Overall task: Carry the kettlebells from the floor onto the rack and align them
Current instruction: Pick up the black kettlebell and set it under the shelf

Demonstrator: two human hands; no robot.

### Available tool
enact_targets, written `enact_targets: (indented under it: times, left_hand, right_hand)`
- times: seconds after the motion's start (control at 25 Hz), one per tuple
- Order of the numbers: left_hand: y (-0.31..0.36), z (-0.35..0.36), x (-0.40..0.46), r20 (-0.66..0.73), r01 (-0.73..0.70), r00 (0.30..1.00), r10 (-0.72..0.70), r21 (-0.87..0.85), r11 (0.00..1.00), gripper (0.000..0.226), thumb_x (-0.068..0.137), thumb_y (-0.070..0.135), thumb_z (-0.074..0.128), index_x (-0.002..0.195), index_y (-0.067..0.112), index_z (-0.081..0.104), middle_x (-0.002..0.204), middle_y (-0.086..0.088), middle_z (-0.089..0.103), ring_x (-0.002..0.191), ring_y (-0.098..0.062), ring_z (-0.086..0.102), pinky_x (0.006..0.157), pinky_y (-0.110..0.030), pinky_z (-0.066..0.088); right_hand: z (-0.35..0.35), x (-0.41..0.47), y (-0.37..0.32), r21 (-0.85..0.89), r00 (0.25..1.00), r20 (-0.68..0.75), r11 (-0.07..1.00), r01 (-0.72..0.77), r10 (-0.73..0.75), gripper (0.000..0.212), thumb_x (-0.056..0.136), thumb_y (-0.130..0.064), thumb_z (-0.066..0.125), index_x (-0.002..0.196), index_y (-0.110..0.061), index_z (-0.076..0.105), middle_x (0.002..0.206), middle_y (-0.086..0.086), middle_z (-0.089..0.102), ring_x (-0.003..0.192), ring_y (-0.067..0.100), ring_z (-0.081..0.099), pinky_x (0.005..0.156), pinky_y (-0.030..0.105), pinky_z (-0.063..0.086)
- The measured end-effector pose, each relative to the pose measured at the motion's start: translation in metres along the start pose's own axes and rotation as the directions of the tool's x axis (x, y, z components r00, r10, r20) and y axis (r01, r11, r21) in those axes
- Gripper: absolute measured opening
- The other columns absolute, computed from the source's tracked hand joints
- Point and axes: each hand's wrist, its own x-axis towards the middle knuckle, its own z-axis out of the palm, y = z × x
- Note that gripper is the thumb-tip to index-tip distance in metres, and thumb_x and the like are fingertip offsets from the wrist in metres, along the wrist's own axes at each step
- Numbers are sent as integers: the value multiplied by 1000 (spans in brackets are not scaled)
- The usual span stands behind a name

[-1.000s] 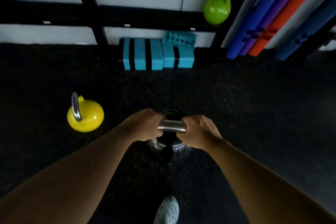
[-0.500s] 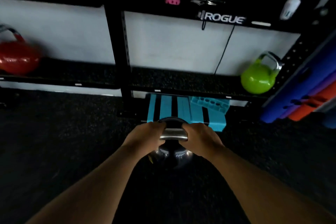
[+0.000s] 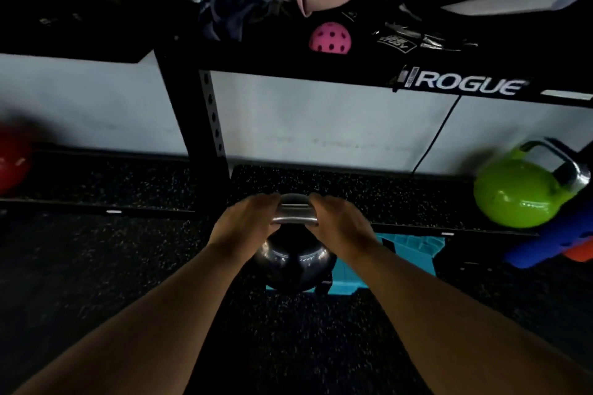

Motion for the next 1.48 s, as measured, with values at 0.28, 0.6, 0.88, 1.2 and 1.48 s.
enact_targets:
  times: [0.28,0.6,0.88,1.2,1.48]
  left_hand:
    - [-18,8,123,-56,-74,995,78,68,995,36,85,23,66,118,22,54,106,-6,69,98,-29,68,77,-39,54]
    - [-49,39,188,-47,-4,999,6,40,999,24,85,21,66,104,18,52,93,-6,64,86,-27,65,69,-41,54]
    - [-60,53,239,-13,49,999,-51,-142,989,25,86,17,68,106,9,56,94,-12,66,83,-27,65,71,-39,54]
    - [-66,60,246,-21,58,998,-62,-152,987,31,85,18,68,111,11,53,98,-11,65,83,-22,61,68,-32,47]
    - [-82,51,179,59,171,984,-166,-88,981,88,84,33,66,150,28,9,147,-13,33,129,-34,41,103,-50,39]
  right_hand:
    - [14,109,57,104,998,-65,994,12,-5,30,86,-20,69,113,-18,57,102,4,71,89,22,68,68,27,51]
    - [41,183,83,88,999,-4,995,43,-43,19,84,-14,68,97,-15,55,87,4,64,82,25,62,65,30,46]
    - [48,230,97,123,994,17,986,-110,109,22,82,-15,67,80,-18,46,73,1,55,70,23,55,60,29,40]
    - [48,237,99,70,989,59,988,-137,133,15,83,-17,65,90,-11,53,87,11,62,84,33,61,70,42,54]
    - [28,216,46,-104,989,137,992,77,-62,70,75,-23,66,140,-21,40,137,13,42,128,36,34,110,49,30]
